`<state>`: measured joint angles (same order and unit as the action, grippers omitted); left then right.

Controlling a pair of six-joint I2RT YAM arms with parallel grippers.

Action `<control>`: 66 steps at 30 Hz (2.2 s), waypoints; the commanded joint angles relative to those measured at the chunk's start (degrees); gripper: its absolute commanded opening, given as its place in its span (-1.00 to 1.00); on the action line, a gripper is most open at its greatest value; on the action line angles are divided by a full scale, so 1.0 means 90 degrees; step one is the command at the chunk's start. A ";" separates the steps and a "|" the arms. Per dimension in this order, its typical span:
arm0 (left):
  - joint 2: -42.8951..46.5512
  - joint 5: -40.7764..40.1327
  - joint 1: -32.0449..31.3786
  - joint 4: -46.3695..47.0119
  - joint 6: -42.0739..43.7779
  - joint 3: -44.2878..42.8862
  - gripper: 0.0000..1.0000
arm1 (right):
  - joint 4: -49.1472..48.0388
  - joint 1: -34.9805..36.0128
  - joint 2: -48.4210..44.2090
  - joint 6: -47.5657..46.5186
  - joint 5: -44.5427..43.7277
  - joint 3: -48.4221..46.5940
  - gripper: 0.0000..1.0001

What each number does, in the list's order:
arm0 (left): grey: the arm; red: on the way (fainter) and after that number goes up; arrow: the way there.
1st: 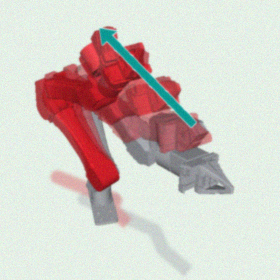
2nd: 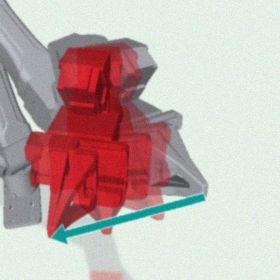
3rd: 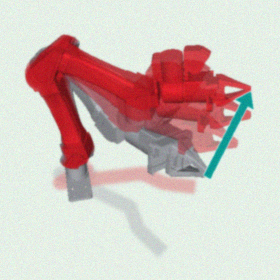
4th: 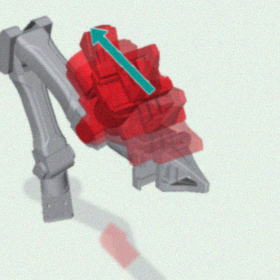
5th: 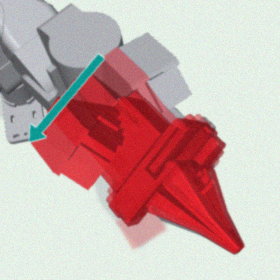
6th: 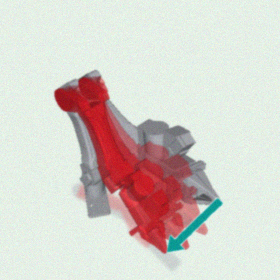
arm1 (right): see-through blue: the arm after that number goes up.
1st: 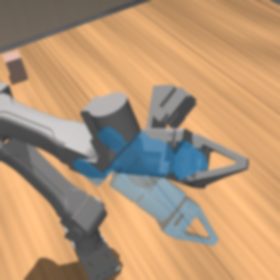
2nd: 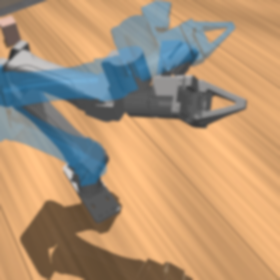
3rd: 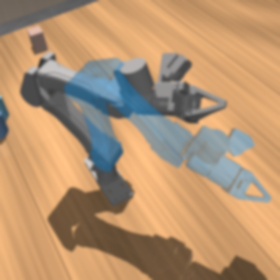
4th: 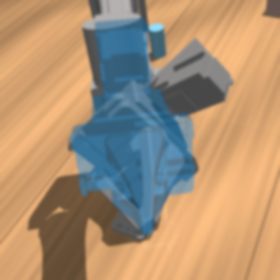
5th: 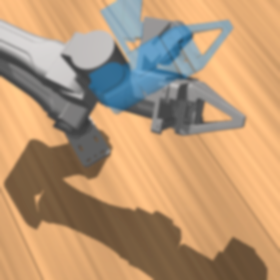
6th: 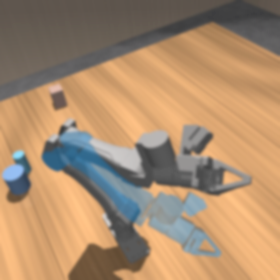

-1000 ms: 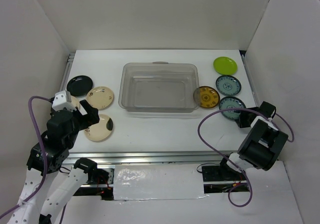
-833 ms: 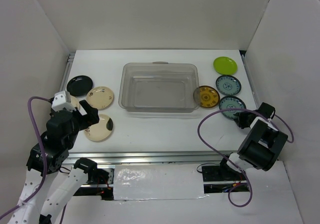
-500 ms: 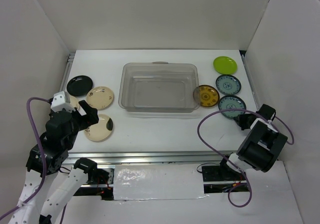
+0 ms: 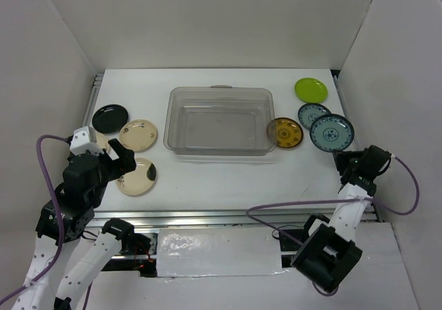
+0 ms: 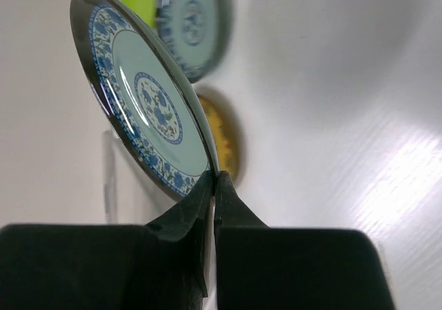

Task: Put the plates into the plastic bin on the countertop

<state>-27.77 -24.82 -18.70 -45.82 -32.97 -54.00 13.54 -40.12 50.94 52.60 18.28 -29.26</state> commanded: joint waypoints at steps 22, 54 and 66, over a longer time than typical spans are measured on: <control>-0.0205 -0.0182 -0.0022 0.0140 0.0041 -0.0026 0.99 | 0.1698 0.5903 0.6595 -0.0727 0.0566 -0.6844 -1.00; -0.0450 0.0082 -0.0032 0.0218 0.0197 -0.0035 0.99 | 0.0225 0.2378 0.3527 -0.1391 0.0262 -0.2404 0.99; -0.0332 0.0209 -0.0032 0.0287 0.0265 0.0004 0.99 | -0.0362 0.2260 0.5492 -0.1206 0.0517 -0.2706 0.68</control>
<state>-30.96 -23.77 -18.79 -45.74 -31.77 -54.00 13.50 -20.14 97.38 41.93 22.57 -52.03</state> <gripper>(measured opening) 0.993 0.861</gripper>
